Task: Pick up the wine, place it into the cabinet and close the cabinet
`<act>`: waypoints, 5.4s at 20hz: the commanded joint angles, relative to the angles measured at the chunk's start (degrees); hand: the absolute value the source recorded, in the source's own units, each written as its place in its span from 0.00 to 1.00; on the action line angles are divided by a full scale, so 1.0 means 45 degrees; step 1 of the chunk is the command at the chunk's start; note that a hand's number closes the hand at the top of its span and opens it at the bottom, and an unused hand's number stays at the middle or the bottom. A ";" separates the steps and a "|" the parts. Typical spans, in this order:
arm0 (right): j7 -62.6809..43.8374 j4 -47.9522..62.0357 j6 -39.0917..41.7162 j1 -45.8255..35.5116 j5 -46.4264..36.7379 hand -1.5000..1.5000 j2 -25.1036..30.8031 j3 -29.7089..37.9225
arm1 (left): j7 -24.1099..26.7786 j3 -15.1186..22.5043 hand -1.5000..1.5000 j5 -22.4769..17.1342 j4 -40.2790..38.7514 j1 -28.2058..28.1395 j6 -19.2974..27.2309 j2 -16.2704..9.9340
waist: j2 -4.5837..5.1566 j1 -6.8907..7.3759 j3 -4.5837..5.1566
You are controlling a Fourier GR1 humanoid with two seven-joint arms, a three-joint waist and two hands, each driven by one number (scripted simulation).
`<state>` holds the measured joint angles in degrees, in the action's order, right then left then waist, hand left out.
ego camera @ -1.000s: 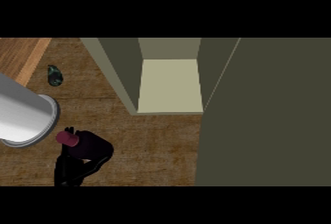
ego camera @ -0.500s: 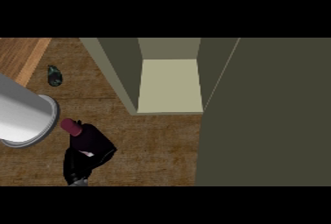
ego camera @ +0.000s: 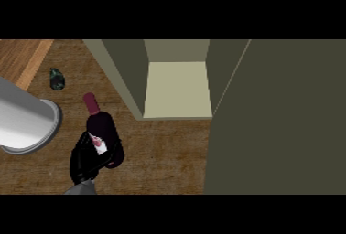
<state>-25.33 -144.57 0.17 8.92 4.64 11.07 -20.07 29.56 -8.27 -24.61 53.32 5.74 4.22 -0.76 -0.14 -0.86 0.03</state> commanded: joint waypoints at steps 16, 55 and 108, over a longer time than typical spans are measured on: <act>-0.0873 -0.2027 0.0151 0.0075 0.0982 0.00 0.0025 0.0713 | 0.2233 0.2225 1.00 0.0849 0.3459 -0.2499 -0.3007 -0.0175 | -0.0021 0.0159 -0.0013; -0.1196 -0.2576 0.0787 0.0598 0.1377 0.00 -0.0384 0.1061 | -0.3015 0.6860 1.00 -0.0210 0.3434 0.4507 0.6776 0.0168 | 0.0048 -0.0196 0.0005; 0.0013 -0.1391 0.2341 0.1348 0.2044 0.00 -0.0920 0.1460 | -0.0275 0.5946 0.00 -0.3955 -0.9119 1.3284 0.8197 -0.0434 | 0.0197 -0.0601 -0.0013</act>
<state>-22.58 -142.95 9.95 12.33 7.08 6.05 -14.20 29.08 18.18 -44.33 16.16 61.61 38.87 -1.85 0.60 -2.96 0.03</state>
